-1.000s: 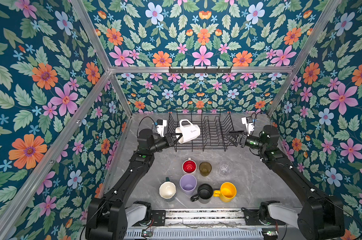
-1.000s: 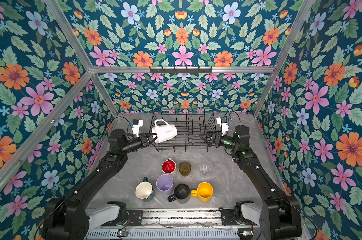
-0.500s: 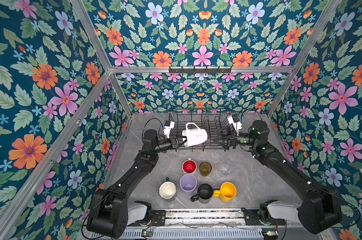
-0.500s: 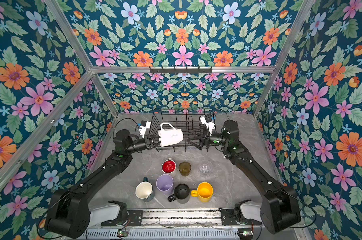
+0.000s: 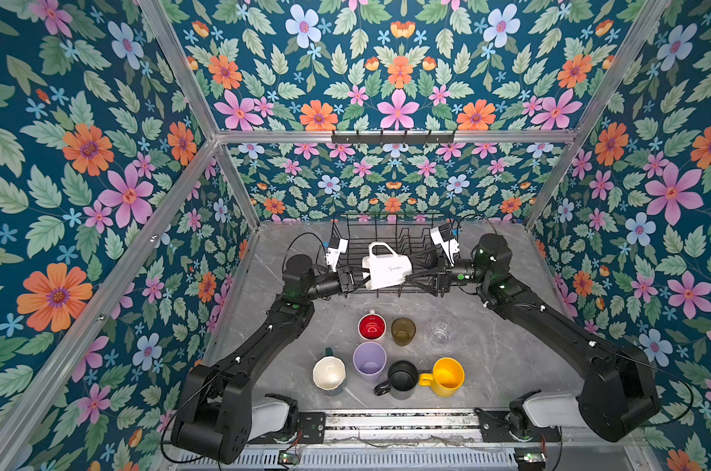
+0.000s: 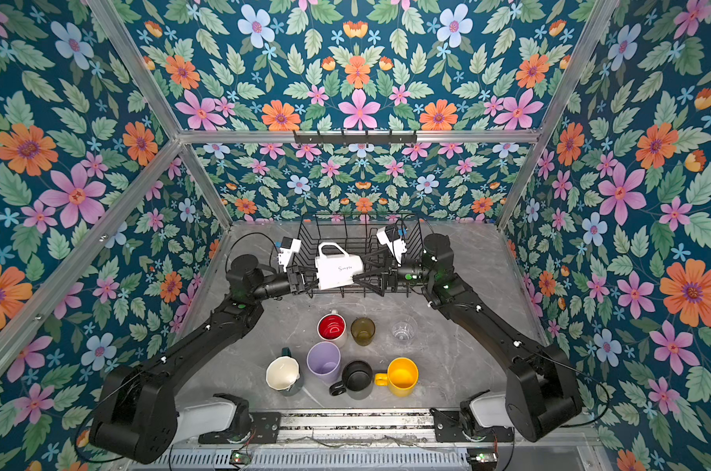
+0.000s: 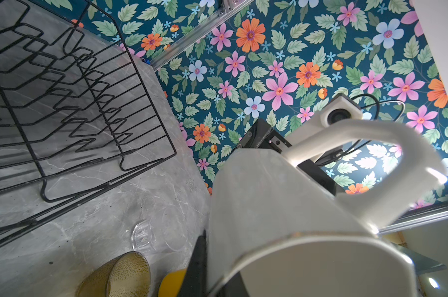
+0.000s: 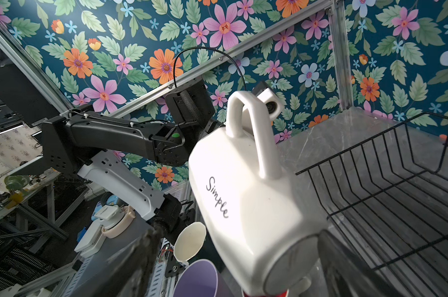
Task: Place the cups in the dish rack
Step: 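Grasp the mug's handle with the right gripper while the left gripper holds it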
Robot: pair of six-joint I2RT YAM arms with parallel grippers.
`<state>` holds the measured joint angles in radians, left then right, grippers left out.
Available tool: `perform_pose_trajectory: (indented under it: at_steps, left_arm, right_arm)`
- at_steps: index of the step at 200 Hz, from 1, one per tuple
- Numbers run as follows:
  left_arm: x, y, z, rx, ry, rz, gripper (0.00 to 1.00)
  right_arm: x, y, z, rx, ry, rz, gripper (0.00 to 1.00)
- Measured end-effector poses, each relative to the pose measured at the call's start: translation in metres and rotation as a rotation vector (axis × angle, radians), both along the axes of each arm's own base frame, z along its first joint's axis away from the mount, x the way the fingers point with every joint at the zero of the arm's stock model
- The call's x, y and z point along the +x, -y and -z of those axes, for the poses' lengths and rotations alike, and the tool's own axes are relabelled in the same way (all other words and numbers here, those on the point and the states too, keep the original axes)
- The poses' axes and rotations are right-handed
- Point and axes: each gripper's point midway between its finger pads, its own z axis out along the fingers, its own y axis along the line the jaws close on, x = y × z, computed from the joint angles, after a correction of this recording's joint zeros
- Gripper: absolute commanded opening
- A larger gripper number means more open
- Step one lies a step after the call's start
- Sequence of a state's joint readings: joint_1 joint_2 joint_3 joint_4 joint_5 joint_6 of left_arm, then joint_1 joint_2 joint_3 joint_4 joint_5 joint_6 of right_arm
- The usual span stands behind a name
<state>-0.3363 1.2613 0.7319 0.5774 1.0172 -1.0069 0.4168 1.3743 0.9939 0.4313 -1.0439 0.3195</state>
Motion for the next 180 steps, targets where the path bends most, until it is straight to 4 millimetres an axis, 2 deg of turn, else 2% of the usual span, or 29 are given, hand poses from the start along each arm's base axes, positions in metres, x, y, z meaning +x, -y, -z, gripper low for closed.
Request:
perform_pose_trajectory:
  at_steps: [19, 42, 108, 180]
  left_arm:
    - [-0.003, 0.002, -0.003, -0.009, 0.012, 0.013, 0.00]
    - [-0.012, 0.008, -0.006, -0.015, 0.025, 0.064, 0.00]
    - [-0.013, 0.009, -0.010, -0.024, 0.040, 0.064, 0.00]
    - [-0.017, 0.015, -0.012, -0.042, 0.040, 0.097, 0.00]
  right_arm:
    - [0.004, -0.006, 0.005, -0.006, -0.014, 0.003, 0.96]
    - [-0.004, -0.016, 0.009, -0.010, -0.027, -0.049, 0.96]
    - [-0.002, -0.017, 0.009, -0.007, -0.036, -0.051, 0.96]
    - [-0.008, -0.022, 0.006, 0.007, -0.024, -0.088, 0.96]
